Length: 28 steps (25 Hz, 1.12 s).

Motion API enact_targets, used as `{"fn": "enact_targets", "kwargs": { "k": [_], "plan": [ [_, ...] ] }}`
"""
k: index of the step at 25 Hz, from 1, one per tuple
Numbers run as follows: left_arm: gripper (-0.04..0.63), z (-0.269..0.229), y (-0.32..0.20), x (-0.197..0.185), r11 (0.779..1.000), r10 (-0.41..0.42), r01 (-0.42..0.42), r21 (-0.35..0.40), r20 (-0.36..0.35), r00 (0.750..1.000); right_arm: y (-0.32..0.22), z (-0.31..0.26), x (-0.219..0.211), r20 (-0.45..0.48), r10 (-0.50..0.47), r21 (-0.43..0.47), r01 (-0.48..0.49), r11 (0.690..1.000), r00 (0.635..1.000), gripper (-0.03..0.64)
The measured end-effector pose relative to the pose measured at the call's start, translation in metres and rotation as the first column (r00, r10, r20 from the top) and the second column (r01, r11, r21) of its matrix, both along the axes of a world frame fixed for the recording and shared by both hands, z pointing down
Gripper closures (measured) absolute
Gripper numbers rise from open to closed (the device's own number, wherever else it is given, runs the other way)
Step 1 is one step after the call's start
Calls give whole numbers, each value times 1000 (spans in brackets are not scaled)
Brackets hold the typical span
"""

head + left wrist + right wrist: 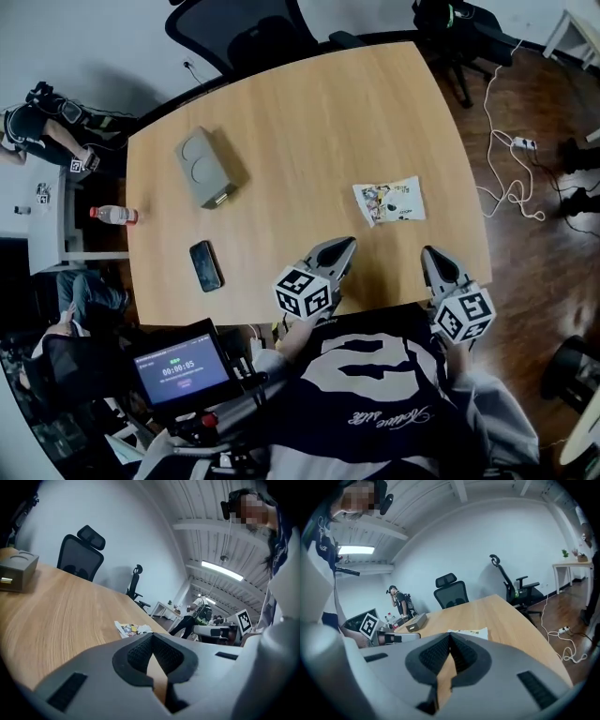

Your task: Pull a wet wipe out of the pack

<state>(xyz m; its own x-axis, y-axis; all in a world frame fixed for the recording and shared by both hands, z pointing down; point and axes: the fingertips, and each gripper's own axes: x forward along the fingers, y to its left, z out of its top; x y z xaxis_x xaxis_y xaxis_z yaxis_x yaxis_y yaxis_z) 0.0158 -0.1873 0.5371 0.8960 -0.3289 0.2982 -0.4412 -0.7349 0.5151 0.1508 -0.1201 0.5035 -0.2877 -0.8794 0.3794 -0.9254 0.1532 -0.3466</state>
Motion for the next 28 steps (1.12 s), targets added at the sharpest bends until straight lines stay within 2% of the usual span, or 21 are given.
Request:
{"fn": "enact_targets", "kwargs": {
  "k": [5, 10, 14, 17, 19, 21, 24, 28],
  "plan": [
    [592, 15, -25, 35, 998, -64, 63, 24, 49, 997, -33, 12, 14, -4, -168, -13, 168, 986, 986, 621],
    [592, 41, -49, 60, 995, -96, 94, 24, 161, 982, -55, 24, 16, -73, -283, -45, 281, 959, 956, 621],
    [592, 67, -61, 72, 997, -75, 65, 43, 307, 949, -70, 33, 18, -80, -310, -73, 305, 950, 947, 621],
    [592, 80, -64, 78, 998, -61, 45, 52, 380, 923, -80, 39, 19, -93, -339, -101, 330, 939, 936, 620],
    [592, 83, -65, 80, 997, -64, 46, 53, 404, 912, -86, 43, 19, -109, -365, -121, 352, 928, 925, 620],
    [592, 87, -65, 81, 997, -66, 49, 51, 421, 905, -92, 48, 18, -126, -394, -139, 377, 916, 910, 580],
    [592, 91, -65, 80, 997, -67, 48, 54, 433, 899, -98, 57, 11, -155, -440, -163, 417, 894, 884, 578],
    [592, 90, -63, 76, 995, -73, 34, 96, 443, 893, -109, 67, -4, -220, -500, -198, 463, 864, 838, 534]
  ]
}}
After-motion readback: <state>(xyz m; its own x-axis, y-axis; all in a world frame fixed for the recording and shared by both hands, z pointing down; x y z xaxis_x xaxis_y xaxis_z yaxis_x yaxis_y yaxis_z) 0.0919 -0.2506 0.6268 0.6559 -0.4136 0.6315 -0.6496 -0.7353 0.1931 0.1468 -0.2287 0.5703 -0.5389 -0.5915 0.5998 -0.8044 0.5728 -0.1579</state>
